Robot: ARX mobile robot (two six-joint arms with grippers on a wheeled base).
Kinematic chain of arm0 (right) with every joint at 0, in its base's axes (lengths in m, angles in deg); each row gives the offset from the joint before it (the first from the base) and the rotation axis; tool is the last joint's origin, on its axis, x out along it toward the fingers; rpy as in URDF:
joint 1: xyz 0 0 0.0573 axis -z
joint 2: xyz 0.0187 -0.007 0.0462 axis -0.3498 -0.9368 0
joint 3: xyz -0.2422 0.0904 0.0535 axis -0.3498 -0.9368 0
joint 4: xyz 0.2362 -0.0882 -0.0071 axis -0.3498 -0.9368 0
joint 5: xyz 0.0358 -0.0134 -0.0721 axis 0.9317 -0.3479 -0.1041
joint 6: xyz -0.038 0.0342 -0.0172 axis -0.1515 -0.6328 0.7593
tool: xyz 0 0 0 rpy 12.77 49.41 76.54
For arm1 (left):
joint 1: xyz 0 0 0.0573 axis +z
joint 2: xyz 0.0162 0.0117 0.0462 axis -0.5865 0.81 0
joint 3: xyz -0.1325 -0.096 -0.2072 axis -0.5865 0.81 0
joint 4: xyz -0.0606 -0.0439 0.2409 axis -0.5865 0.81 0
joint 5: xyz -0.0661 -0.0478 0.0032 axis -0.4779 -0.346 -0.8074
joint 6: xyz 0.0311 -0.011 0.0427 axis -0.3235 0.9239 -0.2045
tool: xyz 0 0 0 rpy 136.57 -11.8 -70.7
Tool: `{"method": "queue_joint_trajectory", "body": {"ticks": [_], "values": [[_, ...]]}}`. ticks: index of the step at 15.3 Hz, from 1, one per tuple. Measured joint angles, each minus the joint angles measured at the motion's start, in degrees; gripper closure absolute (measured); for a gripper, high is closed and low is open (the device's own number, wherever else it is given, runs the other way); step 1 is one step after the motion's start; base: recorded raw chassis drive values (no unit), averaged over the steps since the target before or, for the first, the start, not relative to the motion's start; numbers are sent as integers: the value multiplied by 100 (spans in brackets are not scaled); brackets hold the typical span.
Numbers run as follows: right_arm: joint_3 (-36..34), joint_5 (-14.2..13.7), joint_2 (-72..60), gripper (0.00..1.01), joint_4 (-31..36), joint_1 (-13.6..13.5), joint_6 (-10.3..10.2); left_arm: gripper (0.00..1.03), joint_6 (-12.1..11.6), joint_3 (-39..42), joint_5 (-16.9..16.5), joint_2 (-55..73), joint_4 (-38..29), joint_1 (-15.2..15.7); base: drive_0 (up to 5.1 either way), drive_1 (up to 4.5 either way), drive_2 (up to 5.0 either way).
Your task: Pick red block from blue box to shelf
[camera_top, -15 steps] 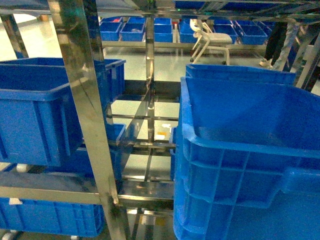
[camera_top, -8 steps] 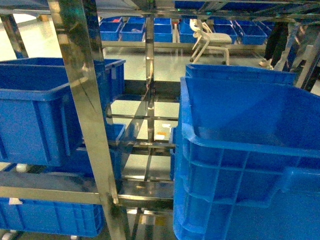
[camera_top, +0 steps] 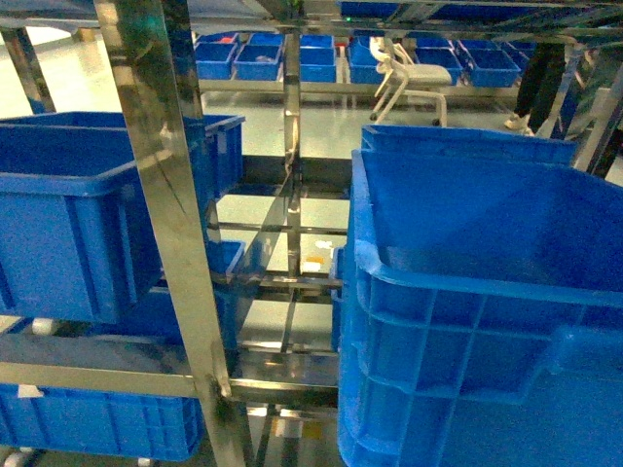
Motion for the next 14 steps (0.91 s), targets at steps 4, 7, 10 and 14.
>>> {"method": "queue_joint_trajectory", "body": {"ticks": [4, 7, 10, 14], "values": [[466, -205, -960, 73, 407, -2, 81, 5, 0, 0, 0, 0, 0, 0, 0, 0, 0], [859, -339, -1547, 56, 328, -76, -90, 5, 0, 0, 0, 0, 0, 0, 0, 0, 0], [780, -348, -1471, 20, 474, -114, -173, 5, 0, 0, 0, 0, 0, 0, 0, 0, 0], [-57, -317, 343, 3, -697, 149, -229, 5, 0, 0, 2, 0, 0, 0, 0, 0, 0]]}}
